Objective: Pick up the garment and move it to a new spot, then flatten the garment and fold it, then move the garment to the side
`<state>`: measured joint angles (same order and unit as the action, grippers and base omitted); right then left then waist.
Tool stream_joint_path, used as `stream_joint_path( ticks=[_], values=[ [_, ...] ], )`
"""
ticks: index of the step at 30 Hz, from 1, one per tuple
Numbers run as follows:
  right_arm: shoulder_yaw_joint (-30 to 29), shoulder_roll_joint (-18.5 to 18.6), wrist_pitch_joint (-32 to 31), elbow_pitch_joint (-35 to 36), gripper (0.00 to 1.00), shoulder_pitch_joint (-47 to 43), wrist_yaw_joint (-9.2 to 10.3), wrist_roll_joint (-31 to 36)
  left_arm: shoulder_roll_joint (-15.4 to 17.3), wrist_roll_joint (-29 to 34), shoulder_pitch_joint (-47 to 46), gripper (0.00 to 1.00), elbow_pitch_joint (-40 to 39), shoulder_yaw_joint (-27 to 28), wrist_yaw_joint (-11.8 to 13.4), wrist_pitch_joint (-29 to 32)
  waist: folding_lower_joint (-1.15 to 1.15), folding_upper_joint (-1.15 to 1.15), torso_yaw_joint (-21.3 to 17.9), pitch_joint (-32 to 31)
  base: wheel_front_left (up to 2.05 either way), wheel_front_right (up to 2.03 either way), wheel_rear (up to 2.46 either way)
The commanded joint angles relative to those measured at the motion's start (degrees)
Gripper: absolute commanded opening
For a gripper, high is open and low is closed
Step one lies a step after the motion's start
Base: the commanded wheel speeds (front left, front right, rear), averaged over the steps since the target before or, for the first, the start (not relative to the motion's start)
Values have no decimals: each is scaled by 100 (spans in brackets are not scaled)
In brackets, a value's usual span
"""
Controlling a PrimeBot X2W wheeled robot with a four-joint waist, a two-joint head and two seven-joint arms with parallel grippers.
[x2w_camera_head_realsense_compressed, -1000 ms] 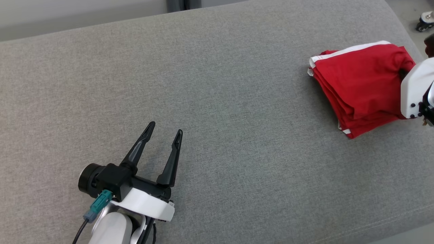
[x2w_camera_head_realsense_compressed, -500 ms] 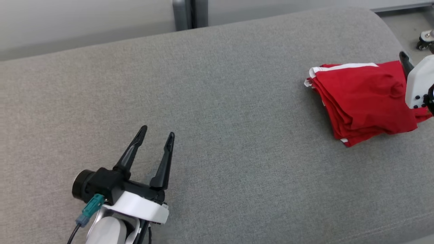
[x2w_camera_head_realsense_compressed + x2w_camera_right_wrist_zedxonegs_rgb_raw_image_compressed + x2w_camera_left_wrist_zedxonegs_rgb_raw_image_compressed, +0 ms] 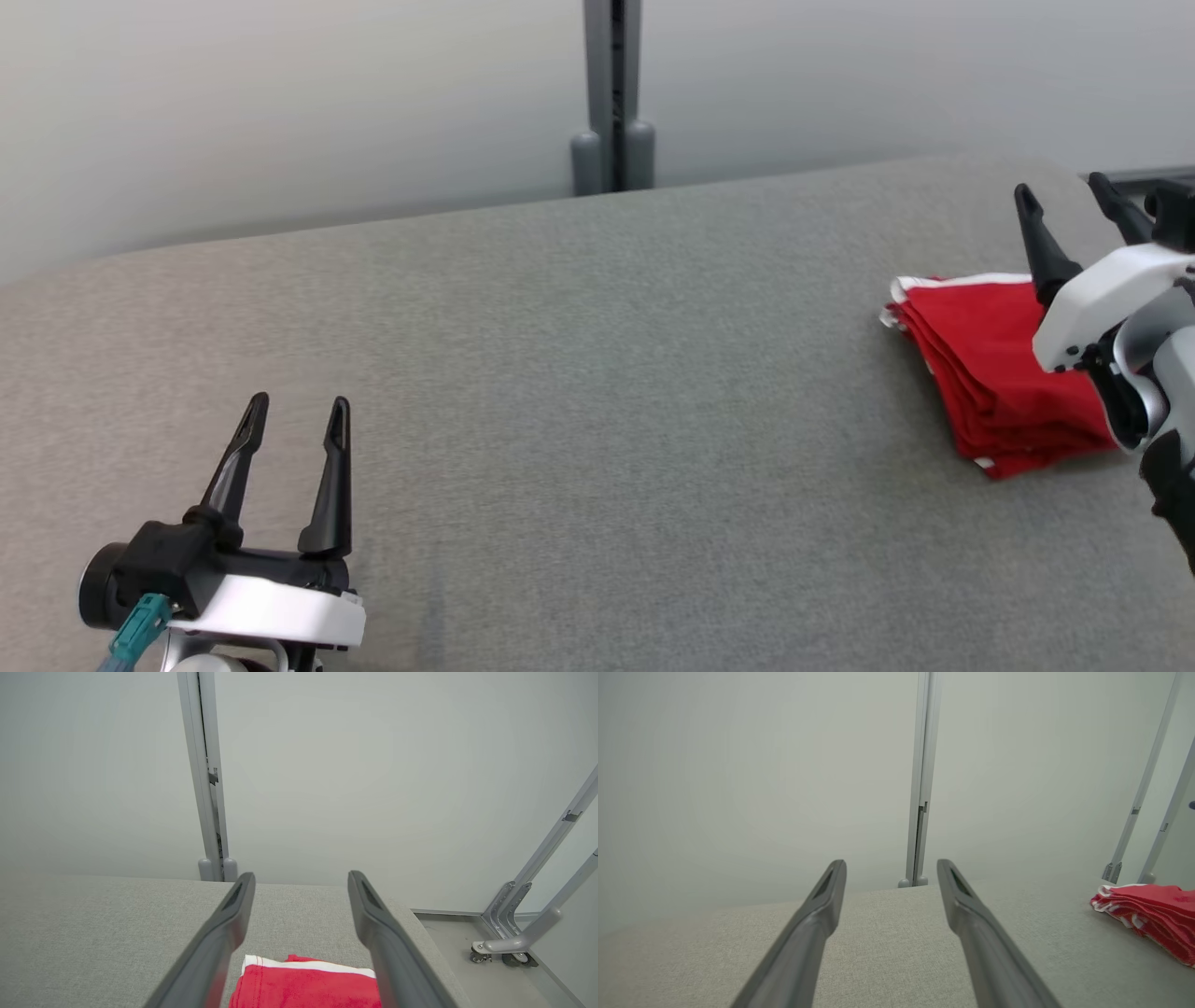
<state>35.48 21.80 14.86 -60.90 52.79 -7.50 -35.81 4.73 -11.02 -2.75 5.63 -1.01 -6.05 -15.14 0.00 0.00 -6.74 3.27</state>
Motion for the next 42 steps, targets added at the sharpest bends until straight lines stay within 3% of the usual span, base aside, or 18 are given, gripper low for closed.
stream_joint_path(
  ticks=[1, 9, 14, 20, 32, 42],
  values=[
    [-155, 17, 40, 239, 100, -183, 1, 46, 29, -13, 55, 100, -22, 46, 12, 4, 0, 0, 255, -242, 0, 0, 0],
    [-1598, -175, 37, 2396, 100, -2220, 1, 762, -67, -134, 356, 100, 56, 224, 134, 4, 0, 0, 548, -493, 0, 0, 0],
    [-2491, -610, 37, 3668, 100, -3490, 0, 1344, -104, -297, 493, 100, 121, 266, 142, 4, 0, 0, 600, -542, 0, 0, 0],
    [-2964, -1058, 38, 4642, 100, -4593, 0, 1712, -142, -376, 625, 100, 330, 222, 218, 3, 0, 0, 616, -571, 0, 0, 0],
    [-3152, -1374, 38, 4866, 100, -5050, 0, 2056, -165, -258, 542, 100, 711, 107, 273, 3, 0, 0, 645, -554, 0, 0, 0],
    [-3130, -1408, 39, 4779, 100, -5042, 0, 2112, -172, -198, 457, 100, 784, 94, 290, 3, 0, 0, 649, -574, 0, 0, 0]
  ],
)
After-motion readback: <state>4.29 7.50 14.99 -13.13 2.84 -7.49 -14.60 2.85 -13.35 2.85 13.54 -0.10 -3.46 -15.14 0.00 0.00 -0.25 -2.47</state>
